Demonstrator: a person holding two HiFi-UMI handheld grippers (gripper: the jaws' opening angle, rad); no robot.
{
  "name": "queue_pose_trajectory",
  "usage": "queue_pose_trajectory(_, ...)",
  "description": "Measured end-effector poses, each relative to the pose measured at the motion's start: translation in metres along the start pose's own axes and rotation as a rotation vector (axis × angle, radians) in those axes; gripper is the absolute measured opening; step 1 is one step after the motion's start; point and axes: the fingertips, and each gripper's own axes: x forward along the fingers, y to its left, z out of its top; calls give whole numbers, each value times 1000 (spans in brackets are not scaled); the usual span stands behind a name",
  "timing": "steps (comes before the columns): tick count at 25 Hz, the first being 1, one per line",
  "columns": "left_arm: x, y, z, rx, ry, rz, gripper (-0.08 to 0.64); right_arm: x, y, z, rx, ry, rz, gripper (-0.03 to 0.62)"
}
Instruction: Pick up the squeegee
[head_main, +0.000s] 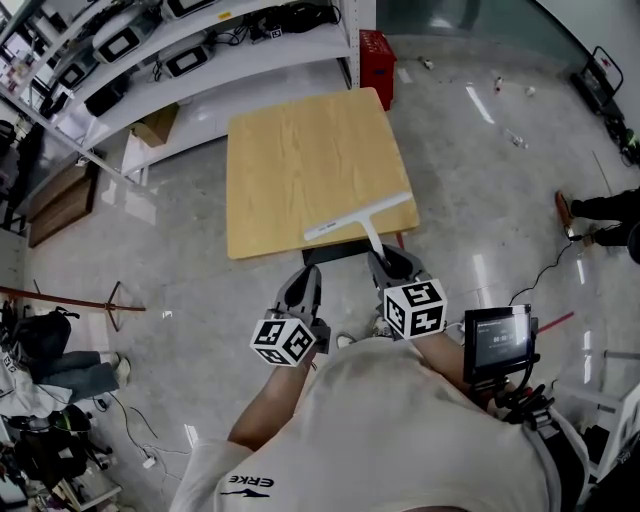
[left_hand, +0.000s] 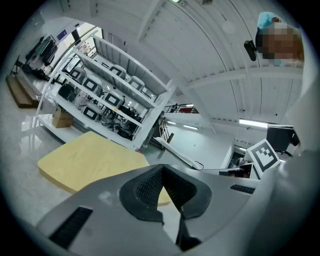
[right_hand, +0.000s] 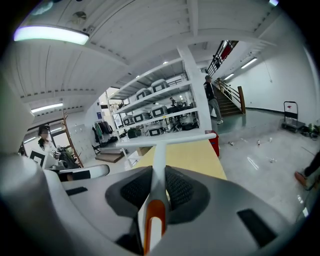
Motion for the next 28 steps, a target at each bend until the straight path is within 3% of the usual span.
queue_pose_trajectory(11,6,-1,-7,34,0,-17,3,-2,-10,-10,13,-32,-2,84)
queue_pose_trajectory(18,22,-29,-4,33,4,-17,3,-16,-32,6,17,-34,4,84)
queue_pose_trajectory(28,17,-29,-5,38,-6,-9,4,-17,-30,5,19,-42,12,84)
